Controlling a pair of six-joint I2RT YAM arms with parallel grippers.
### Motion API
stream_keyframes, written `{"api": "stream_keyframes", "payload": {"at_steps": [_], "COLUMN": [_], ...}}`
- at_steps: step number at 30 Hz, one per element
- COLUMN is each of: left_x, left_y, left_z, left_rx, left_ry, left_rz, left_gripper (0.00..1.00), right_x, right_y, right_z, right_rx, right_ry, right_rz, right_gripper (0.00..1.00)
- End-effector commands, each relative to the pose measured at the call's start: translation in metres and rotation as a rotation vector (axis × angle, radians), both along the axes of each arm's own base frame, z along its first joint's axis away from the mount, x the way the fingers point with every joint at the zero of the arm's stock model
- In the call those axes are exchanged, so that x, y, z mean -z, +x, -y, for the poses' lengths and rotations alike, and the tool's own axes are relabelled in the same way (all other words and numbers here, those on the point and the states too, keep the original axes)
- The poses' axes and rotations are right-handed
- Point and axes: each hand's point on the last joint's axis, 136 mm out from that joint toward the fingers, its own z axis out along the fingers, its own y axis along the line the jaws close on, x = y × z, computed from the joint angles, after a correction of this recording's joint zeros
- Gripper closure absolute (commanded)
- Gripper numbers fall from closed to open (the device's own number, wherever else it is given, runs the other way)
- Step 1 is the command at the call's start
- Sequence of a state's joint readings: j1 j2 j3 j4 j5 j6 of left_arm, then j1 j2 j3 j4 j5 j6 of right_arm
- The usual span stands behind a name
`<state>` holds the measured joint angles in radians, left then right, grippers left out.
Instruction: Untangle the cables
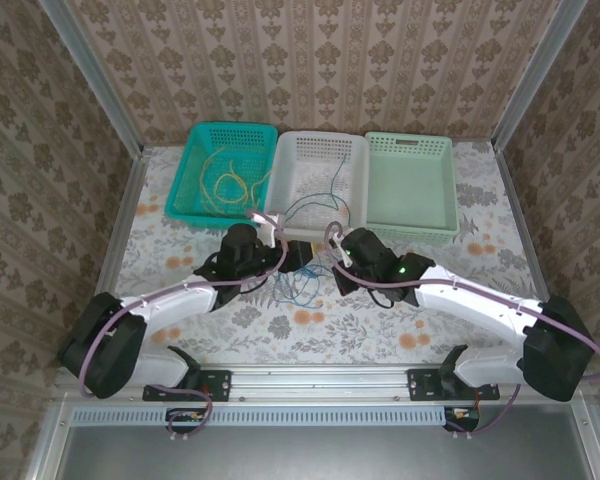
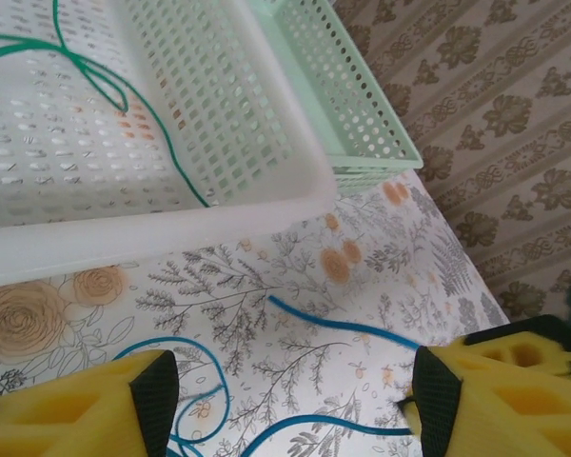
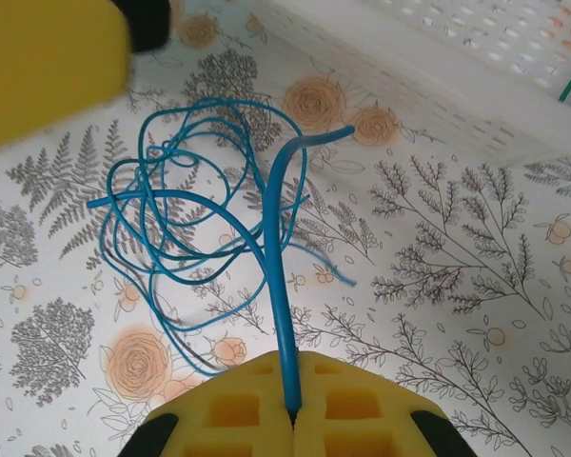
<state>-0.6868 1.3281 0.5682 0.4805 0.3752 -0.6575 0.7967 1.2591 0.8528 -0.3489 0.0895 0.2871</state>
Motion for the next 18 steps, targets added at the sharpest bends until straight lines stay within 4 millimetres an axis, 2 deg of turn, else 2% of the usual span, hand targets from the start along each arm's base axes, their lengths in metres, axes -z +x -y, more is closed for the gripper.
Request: {"api": "stream_keyframes", "payload": {"at_steps": [1,5,11,14,18], "left_x": [0.007,0.008,0.013,0.013,0.014], "left_y": [0.002,0.001,0.003,0.002,0.003], "left_z": [-0.001,0.000,0.003,0.008,0.010], "left_rx": [-0.010,0.002,0.008,0.022,0.022], "left_ry": [0.042,0.061,0.104,0.095,0.098], "left_rz": [-0.012,-0.008,-0.006,-0.005,0.003], "left_gripper": [0.34,0.35,0.35,0.54,0.90], "right_x": [-0.021,-0.035,-0.066,-0.079,-0.090], "right_y": [-0.002,-0.001,-0.003,-0.004,-0.004], "right_z": [0.006,0.016,0.028,0.036,0.046], "right_rx": [0.014,0.047,0.070,0.085,0.115], "right_ry": [0.020,0.025,0.060,0.058,0.059], "right_rz": [0.043,0.090,0.171,0.202,0.241], "right_gripper": [1.00,1.00,1.00,1.00,1.00]}}
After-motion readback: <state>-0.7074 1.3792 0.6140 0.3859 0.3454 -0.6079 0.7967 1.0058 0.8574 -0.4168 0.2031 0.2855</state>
